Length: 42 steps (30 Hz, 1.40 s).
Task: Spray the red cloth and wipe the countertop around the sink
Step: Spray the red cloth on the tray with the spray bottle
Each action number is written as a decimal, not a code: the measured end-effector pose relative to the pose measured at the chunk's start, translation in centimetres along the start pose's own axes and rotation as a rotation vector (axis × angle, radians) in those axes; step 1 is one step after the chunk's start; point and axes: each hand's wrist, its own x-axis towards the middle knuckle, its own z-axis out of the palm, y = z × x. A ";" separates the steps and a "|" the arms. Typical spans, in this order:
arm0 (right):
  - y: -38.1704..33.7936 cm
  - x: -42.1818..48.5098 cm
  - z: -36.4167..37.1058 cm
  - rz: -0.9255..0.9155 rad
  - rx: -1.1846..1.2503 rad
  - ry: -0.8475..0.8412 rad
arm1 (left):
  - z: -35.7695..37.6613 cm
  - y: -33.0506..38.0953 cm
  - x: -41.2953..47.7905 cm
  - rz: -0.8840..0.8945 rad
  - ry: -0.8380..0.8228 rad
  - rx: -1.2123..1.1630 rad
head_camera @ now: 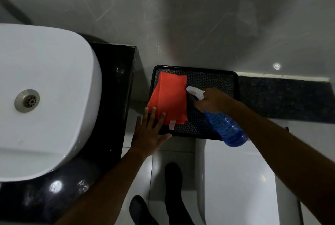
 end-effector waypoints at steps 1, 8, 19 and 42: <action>0.1 0.2 -0.1 0.006 0.012 0.008 | 0.0 0.0 0.0 -0.001 -0.004 0.001; 0.2 0.7 -0.2 0.007 0.063 -0.093 | -0.2 0.1 0.0 -0.005 -0.011 0.027; 1.6 -0.8 1.5 0.037 0.019 -0.202 | -0.4 0.2 0.0 -0.011 -0.017 0.015; 2.0 -1.1 -3.0 -0.198 0.340 0.302 | -0.5 0.1 0.1 -0.012 -0.037 0.035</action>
